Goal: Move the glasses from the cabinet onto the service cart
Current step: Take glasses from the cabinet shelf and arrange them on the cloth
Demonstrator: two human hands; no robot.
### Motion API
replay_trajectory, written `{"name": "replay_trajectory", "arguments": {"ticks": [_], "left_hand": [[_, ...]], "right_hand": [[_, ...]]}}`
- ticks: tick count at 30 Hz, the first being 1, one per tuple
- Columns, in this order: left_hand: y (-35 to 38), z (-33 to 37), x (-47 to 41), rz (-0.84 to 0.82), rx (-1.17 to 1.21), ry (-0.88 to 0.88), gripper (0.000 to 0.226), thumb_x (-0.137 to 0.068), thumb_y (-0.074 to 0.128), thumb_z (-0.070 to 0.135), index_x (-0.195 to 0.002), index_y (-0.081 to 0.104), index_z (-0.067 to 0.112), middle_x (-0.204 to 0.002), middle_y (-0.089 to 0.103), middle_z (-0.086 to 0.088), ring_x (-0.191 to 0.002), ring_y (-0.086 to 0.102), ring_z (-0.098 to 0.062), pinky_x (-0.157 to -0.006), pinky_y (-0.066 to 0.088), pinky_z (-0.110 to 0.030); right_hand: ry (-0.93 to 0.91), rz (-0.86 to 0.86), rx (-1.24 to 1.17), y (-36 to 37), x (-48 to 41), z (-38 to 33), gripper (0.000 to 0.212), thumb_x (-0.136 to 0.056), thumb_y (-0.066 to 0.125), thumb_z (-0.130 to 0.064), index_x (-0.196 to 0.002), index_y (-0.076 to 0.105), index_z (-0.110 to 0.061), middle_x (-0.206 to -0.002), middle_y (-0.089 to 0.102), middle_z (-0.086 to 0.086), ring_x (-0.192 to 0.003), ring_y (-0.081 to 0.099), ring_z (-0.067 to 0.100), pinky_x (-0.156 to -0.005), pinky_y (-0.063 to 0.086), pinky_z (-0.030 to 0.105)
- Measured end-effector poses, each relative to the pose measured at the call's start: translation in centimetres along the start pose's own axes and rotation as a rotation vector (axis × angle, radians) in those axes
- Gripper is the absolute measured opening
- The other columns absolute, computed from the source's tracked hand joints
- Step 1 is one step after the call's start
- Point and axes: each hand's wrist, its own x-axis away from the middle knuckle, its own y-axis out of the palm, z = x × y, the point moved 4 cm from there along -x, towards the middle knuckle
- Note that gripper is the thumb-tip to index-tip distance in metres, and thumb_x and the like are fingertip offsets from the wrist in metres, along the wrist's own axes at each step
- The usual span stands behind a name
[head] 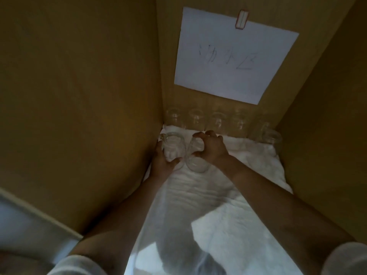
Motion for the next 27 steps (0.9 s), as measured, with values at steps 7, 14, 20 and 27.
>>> {"name": "replay_trajectory", "arguments": {"ticks": [7, 14, 20, 27], "left_hand": [[-0.1, -0.5, 0.0, -0.069, -0.027, -0.069, 0.1, -0.07, 0.083, 0.02, -0.148, 0.022, 0.007, -0.147, 0.039, -0.011, -0.134, 0.039, -0.024, -0.112, 0.033, -0.04], [0.1, -1.6, -0.1, -0.099, -0.057, -0.104, 0.104, -0.073, 0.081, 0.012, -0.151, 0.012, 0.011, -0.152, 0.031, -0.009, -0.139, 0.032, -0.023, -0.112, 0.029, -0.029], [0.7, -2.4, -0.6, -0.111, 0.01, -0.124, 0.105, -0.075, 0.077, 0.003, -0.152, 0.007, 0.013, -0.154, 0.026, -0.007, -0.141, 0.029, -0.019, -0.105, 0.027, -0.018], [0.6, -2.6, -0.7, -0.15, 0.038, -0.147, 0.1, -0.08, 0.072, 0.003, -0.152, 0.003, 0.013, -0.154, 0.026, -0.005, -0.14, 0.027, -0.016, -0.094, 0.023, -0.004]], "right_hand": [[-0.217, -0.357, -0.062, -1.1, 1.3, 1.7, 0.085, -0.083, 0.068, -0.005, -0.149, 0.021, -0.031, -0.16, 0.003, -0.003, -0.147, 0.005, 0.021, -0.118, 0.014, 0.039], [0.219, -0.007, -0.379, 2.2, 3.2, 1.3, 0.109, -0.067, 0.079, -0.05, -0.151, 0.011, -0.029, -0.141, 0.034, 0.016, -0.125, 0.044, 0.028, -0.1, 0.041, 0.034], [0.108, -0.028, -0.433, 1.3, 1.7, 1.6, 0.104, -0.067, 0.085, -0.024, -0.15, 0.023, -0.016, -0.145, 0.043, 0.003, -0.133, 0.041, 0.02, -0.104, 0.03, 0.02], [0.13, -0.187, -0.533, 1.4, 0.3, 3.4, 0.113, -0.068, 0.084, -0.012, -0.152, 0.009, -0.019, -0.148, 0.035, 0.005, -0.134, 0.037, 0.018, -0.098, 0.03, 0.017]]}}
